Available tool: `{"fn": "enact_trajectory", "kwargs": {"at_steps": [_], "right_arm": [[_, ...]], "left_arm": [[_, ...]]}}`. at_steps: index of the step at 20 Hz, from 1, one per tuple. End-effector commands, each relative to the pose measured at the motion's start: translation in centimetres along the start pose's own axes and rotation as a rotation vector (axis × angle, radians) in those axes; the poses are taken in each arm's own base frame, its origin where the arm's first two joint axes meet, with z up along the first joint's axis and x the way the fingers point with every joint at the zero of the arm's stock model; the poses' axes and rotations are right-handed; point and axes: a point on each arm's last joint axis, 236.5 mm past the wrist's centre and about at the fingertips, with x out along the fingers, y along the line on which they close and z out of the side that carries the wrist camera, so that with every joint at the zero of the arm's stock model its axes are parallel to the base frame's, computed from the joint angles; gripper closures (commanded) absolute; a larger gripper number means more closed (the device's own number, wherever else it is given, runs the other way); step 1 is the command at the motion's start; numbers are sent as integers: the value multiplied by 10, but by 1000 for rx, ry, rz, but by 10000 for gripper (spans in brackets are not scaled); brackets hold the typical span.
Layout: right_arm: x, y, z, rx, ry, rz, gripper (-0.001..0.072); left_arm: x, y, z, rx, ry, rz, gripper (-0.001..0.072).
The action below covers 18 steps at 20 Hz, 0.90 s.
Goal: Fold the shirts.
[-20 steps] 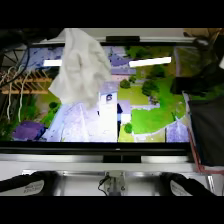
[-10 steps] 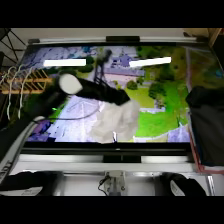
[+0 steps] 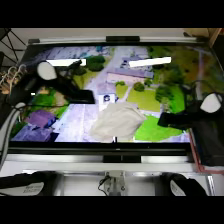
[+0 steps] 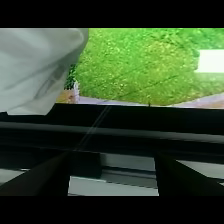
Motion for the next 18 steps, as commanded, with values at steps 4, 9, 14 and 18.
{"fn": "enact_trajectory", "kwargs": {"at_steps": [4, 9, 14, 18], "right_arm": [[71, 29, -4, 60, 44, 210, 80], [91, 25, 2, 57, 67, 213, 80], [90, 28, -11, -10, 122, 232, 80], [88, 40, 8, 33, 47, 282, 80]], "left_arm": [[50, 57, -93, -257, 170, -56, 135], [118, 28, -99, -261, 91, -118, 114], [147, 18, -100, -222, 95, -99, 116], [157, 19, -87, -224, 44, -109, 235]]}}
